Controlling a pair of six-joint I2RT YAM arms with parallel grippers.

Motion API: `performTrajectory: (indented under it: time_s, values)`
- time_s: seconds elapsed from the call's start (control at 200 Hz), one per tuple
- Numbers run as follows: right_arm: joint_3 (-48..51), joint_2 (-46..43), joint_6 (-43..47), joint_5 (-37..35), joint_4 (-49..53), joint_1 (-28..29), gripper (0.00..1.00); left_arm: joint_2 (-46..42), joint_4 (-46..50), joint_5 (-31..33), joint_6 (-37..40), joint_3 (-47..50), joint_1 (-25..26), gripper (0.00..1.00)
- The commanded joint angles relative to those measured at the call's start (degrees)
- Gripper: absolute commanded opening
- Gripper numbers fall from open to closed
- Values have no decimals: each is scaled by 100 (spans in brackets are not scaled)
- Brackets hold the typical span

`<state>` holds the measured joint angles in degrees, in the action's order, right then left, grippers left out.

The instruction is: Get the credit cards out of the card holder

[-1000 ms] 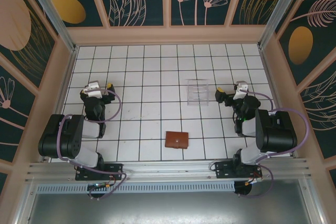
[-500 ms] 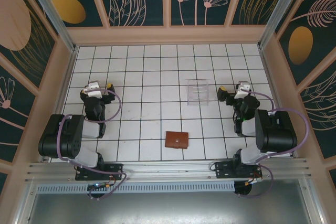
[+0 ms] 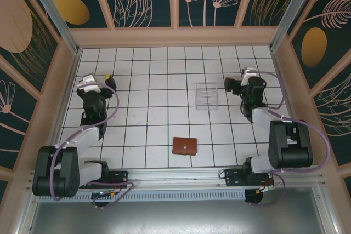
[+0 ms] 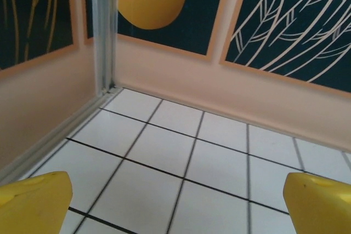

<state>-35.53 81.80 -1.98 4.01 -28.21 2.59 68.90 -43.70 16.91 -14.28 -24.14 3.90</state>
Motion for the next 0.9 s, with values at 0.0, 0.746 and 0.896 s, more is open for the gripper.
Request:
performTrajectory:
  time_s: [0.0,0.746,0.896]
  values:
    - [-721,30,-548,114,1825,84,85,-118,1576,-206,-700,-513,300,98]
    - [-2104,952,-892,327,4409,999,36,574,6564,-1640,-167,-3194,506,98]
    - [-2160,1116,-910,361,4369,1015,32,750,6729,-1473,-161,-3191,506,98]
